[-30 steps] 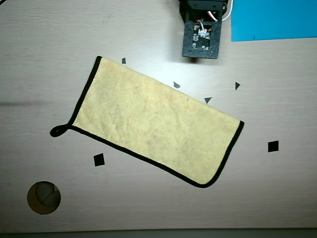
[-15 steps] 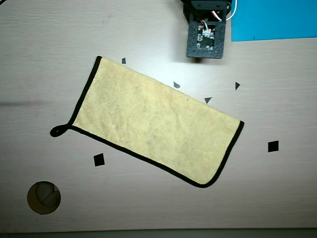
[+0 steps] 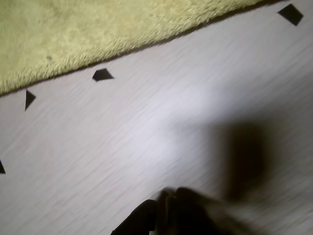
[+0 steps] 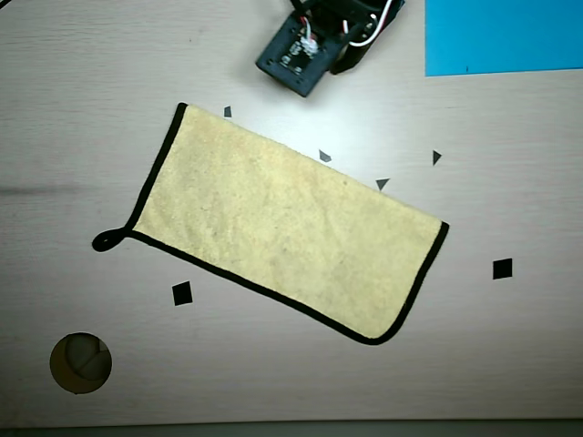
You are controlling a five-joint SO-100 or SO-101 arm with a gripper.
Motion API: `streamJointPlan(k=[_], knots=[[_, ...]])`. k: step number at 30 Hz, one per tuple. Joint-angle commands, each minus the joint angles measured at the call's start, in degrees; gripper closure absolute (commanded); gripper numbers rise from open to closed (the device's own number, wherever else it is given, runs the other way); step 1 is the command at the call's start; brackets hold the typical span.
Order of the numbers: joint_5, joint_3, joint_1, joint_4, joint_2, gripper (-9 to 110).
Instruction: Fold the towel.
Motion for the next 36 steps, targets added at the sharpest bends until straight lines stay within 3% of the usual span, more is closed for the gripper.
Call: streamJointPlan(k=[1,12,17,24,36], knots=[[3.16,-3.52,2.99,-2.29,-0.44,101],[26.37,-24.96,10.37,-11.43,-33.84,100],[30.32,-31.11,12.74,-13.18,-41.13,99],[44.38,-45.09,22.59,-16.52,-64.16,94],[45.7,-51.94,25.84,-32.26,-81.47,84]])
